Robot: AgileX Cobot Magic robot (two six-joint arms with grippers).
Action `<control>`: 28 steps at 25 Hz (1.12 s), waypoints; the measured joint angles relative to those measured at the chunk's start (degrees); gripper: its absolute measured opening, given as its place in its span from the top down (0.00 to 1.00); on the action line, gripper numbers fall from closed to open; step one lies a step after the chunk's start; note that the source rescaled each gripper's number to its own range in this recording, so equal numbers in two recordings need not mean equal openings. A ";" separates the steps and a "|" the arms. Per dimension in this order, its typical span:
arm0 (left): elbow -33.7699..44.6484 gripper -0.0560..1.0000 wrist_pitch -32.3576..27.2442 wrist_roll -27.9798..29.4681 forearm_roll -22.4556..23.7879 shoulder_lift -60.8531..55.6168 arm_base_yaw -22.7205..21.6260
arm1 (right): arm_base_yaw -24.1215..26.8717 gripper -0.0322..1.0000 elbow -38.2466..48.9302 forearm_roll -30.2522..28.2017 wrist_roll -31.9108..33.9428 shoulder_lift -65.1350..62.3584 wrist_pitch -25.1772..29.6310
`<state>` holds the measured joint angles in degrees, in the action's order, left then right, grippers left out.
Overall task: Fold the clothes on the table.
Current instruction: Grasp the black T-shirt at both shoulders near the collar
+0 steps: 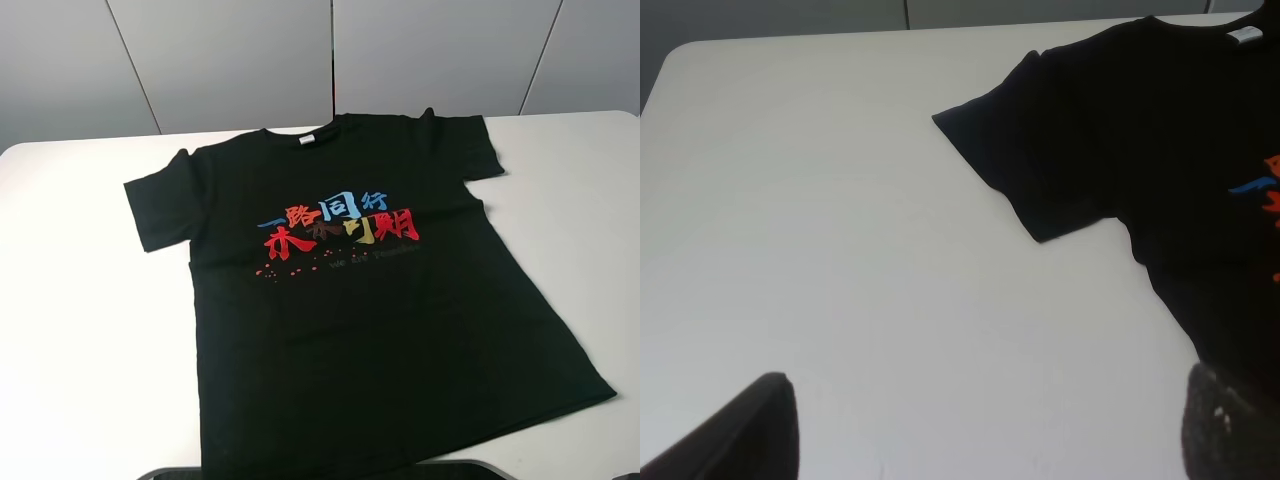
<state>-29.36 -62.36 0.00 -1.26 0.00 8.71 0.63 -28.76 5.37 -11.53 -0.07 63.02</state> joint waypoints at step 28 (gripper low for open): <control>0.00 0.00 0.00 0.00 0.00 0.00 0.00 | 0.00 0.00 0.00 0.00 0.00 0.00 0.00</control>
<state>-29.36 -62.36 0.00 -1.26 0.00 8.71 0.63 -28.76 5.37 -11.53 -0.07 63.02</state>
